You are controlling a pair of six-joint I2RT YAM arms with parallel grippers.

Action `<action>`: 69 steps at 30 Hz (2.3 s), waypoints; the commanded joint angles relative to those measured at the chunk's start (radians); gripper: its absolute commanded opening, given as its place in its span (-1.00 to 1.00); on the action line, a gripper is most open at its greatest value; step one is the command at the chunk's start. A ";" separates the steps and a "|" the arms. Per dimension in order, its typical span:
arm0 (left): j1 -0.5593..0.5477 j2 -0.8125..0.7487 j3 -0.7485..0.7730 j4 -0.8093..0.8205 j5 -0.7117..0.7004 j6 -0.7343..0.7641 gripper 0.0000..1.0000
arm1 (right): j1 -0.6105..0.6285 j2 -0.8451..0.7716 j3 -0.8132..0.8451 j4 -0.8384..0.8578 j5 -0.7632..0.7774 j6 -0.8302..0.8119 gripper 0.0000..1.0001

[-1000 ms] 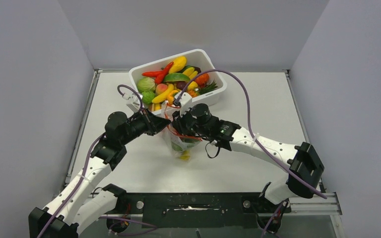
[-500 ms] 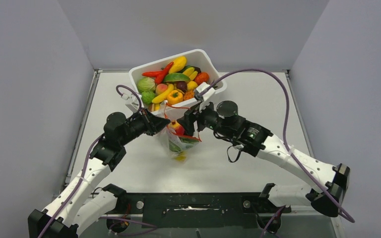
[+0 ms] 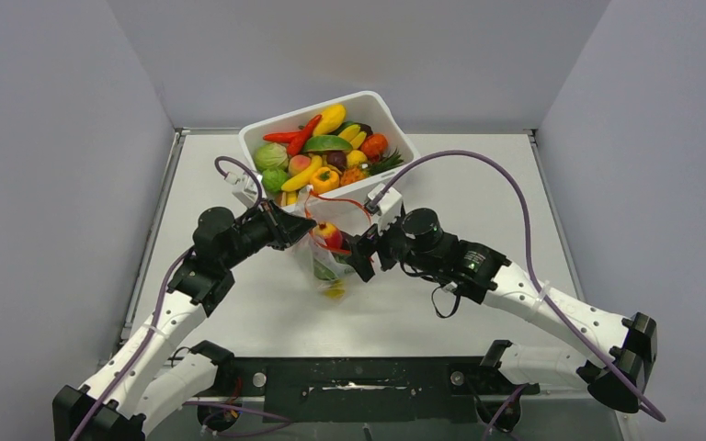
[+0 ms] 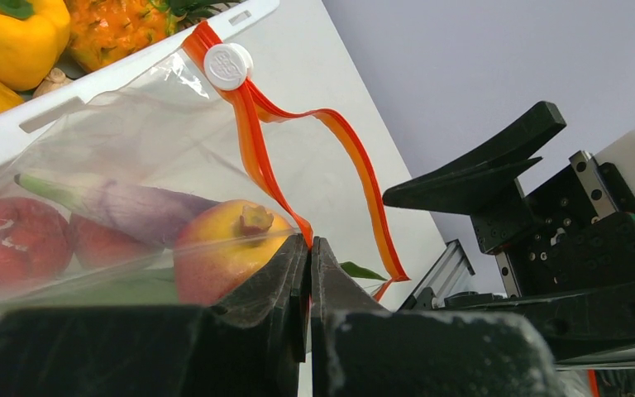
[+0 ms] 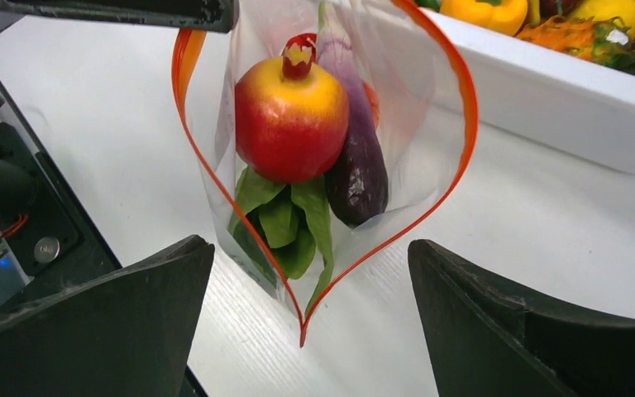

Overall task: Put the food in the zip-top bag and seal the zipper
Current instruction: Zip the zipper food storage bag at the center of the board.

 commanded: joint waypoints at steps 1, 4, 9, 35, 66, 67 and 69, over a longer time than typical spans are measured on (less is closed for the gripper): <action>-0.005 -0.002 0.032 0.122 -0.014 -0.012 -1.00 | 0.000 -0.022 0.012 -0.034 -0.059 -0.011 0.77; -0.004 0.002 0.025 0.142 -0.018 -0.023 -1.00 | 0.000 -0.003 0.011 -0.050 -0.061 -0.012 0.59; -0.004 0.002 0.026 0.149 -0.017 -0.041 -1.00 | 0.000 0.027 0.007 -0.037 -0.022 -0.033 0.20; -0.006 -0.078 0.004 0.136 0.053 0.338 -0.50 | 0.000 -0.033 0.004 -0.112 -0.105 -0.254 -1.00; 0.097 0.015 -0.088 0.334 0.442 0.971 0.16 | 0.000 -0.290 0.009 -0.505 -0.152 -0.574 -1.00; 0.110 0.026 -0.085 0.340 0.448 0.967 0.16 | 0.000 -0.293 0.003 -0.505 -0.155 -0.587 -1.00; 0.134 0.050 -0.083 0.357 0.478 0.963 0.16 | 0.001 -0.307 -0.019 -0.495 -0.162 -0.609 -1.00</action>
